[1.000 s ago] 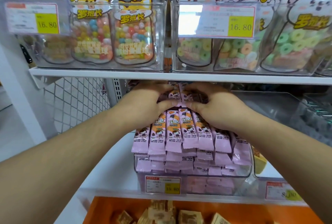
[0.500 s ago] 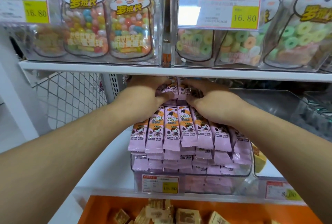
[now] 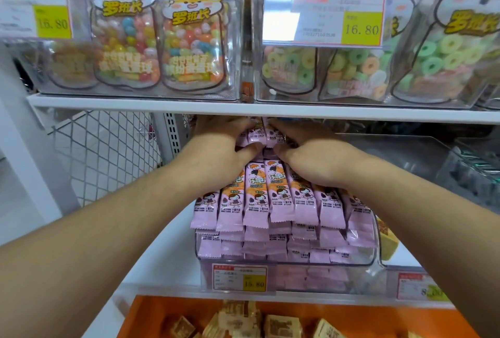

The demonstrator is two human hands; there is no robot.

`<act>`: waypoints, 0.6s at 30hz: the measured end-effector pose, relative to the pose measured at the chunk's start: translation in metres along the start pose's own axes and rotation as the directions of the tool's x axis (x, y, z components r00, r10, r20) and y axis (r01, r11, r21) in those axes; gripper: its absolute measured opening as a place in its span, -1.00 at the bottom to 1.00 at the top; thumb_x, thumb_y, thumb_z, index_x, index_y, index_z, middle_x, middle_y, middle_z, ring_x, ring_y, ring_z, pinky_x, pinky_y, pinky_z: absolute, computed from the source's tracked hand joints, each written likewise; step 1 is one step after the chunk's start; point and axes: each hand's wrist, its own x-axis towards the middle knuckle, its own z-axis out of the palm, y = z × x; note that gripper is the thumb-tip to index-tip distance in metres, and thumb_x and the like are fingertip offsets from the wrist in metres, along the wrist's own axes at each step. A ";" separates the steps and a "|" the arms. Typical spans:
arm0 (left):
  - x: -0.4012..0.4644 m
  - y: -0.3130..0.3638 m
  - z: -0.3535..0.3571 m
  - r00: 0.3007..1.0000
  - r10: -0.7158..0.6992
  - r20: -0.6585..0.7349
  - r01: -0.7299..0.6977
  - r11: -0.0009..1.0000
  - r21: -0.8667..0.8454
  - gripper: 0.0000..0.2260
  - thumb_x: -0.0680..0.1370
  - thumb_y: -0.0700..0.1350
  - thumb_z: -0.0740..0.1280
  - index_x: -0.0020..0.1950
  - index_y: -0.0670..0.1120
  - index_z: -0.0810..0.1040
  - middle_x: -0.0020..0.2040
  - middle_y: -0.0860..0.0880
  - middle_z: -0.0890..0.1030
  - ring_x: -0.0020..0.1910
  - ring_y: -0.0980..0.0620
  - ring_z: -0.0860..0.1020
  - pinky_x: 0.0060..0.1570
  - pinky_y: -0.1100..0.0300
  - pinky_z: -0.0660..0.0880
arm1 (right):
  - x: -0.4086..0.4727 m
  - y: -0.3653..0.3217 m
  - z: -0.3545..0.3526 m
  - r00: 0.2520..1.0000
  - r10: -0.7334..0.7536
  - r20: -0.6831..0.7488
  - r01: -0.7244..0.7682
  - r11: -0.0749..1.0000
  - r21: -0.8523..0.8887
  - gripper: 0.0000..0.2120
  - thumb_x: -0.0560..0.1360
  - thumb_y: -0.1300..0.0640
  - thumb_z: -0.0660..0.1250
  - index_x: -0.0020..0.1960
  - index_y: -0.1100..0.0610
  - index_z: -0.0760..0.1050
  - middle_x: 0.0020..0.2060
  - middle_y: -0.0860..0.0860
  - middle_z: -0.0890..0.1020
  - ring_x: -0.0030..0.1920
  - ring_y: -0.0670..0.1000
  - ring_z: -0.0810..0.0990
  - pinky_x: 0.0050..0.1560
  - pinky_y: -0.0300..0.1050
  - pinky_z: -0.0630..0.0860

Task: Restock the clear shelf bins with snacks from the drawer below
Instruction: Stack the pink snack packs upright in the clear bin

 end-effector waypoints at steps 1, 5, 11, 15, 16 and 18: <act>-0.001 -0.001 0.001 1.000 -0.006 0.008 0.006 1.000 0.000 -0.56 0.61 0.21 0.33 0.47 0.15 0.49 0.44 0.04 0.49 0.42 -0.10 0.41 0.44 -0.06 0.38 | 0.000 0.000 0.000 1.000 -0.004 0.000 0.004 1.000 0.005 -0.40 0.65 -0.18 0.16 0.66 -0.26 0.09 0.66 -0.11 0.18 0.65 0.05 0.10 0.63 0.07 0.08; -0.002 -0.004 0.000 0.999 -0.008 0.048 0.009 1.000 -0.022 -0.49 0.57 0.30 0.23 0.48 0.17 0.47 0.48 0.09 0.44 0.47 -0.08 0.36 0.48 -0.09 0.33 | -0.003 0.002 0.001 1.000 -0.013 -0.003 0.013 1.000 0.018 -0.28 0.49 -0.30 0.04 0.65 -0.29 0.06 0.66 -0.13 0.17 0.65 0.06 0.10 0.63 0.10 0.10; -0.013 -0.001 -0.009 0.996 0.011 0.088 -0.009 1.000 -0.017 -0.48 0.58 0.31 0.11 0.49 0.18 0.44 0.50 0.14 0.43 0.49 -0.03 0.35 0.46 -0.08 0.35 | -0.015 -0.001 -0.001 1.000 -0.006 0.000 0.006 0.999 0.037 -0.24 0.45 -0.35 0.01 0.64 -0.35 -0.04 0.68 -0.12 0.11 0.67 0.09 0.05 0.64 0.12 0.09; -0.042 0.012 -0.018 0.988 -0.059 0.141 0.061 0.998 -0.006 -0.38 0.52 0.42 -0.04 0.48 0.23 0.43 0.39 0.05 0.55 0.39 -0.09 0.45 0.41 -0.12 0.37 | -0.052 -0.012 -0.007 0.998 0.061 0.032 -0.061 0.998 -0.010 -0.37 0.58 -0.33 0.08 0.62 -0.35 0.04 0.58 0.02 0.35 0.58 0.19 0.25 0.57 0.14 0.23; -0.051 0.016 -0.020 0.989 -0.056 0.137 0.054 0.998 0.013 -0.34 0.51 0.44 -0.09 0.49 0.23 0.41 0.38 0.04 0.55 0.38 -0.10 0.43 0.42 -0.13 0.35 | -0.062 -0.015 -0.007 0.998 0.054 0.022 -0.053 0.998 -0.040 -0.42 0.62 -0.30 0.09 0.62 -0.32 0.09 0.50 0.05 0.44 0.52 0.21 0.31 0.54 0.14 0.26; -0.071 0.027 -0.026 0.990 -0.039 0.134 0.037 0.999 0.017 -0.30 0.51 0.44 -0.15 0.58 0.27 0.31 0.52 0.11 0.42 0.51 -0.08 0.30 0.50 -0.17 0.25 | -0.088 -0.023 -0.011 1.000 0.002 -0.007 -0.002 0.997 -0.072 -0.43 0.64 -0.28 0.05 0.63 -0.27 0.10 0.46 0.02 0.45 0.49 0.18 0.30 0.52 0.15 0.26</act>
